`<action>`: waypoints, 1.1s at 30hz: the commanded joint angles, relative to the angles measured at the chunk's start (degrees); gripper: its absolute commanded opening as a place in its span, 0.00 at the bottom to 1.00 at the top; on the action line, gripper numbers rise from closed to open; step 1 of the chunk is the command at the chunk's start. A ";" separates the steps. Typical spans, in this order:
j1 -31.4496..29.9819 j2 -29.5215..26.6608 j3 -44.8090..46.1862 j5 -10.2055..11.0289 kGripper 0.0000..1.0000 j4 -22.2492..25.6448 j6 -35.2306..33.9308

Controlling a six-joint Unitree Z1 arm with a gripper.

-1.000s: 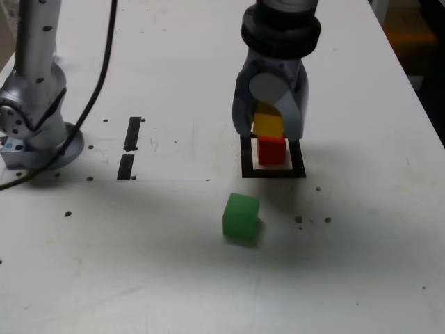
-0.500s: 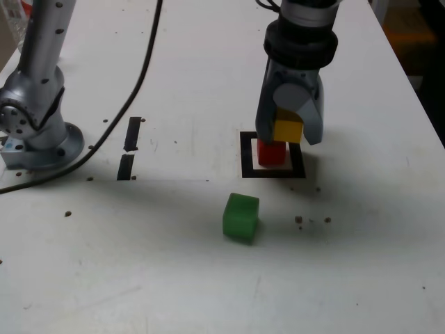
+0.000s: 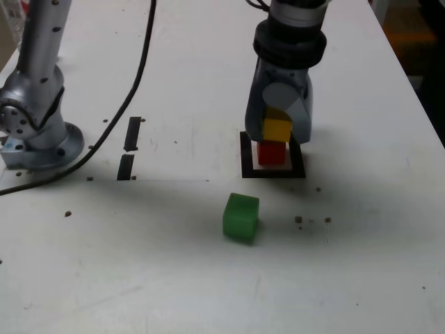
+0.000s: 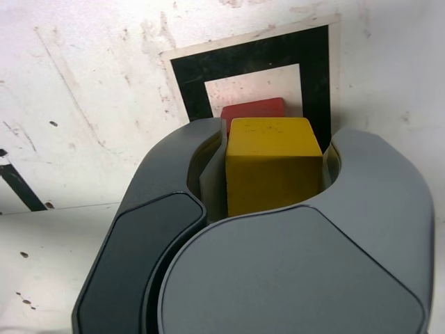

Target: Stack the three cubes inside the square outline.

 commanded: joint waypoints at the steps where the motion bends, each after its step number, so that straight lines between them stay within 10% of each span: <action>1: -0.02 -0.67 0.20 -0.05 0.10 -0.11 -0.01; 33: 0.69 -0.04 1.41 -1.18 0.64 -0.68 0.49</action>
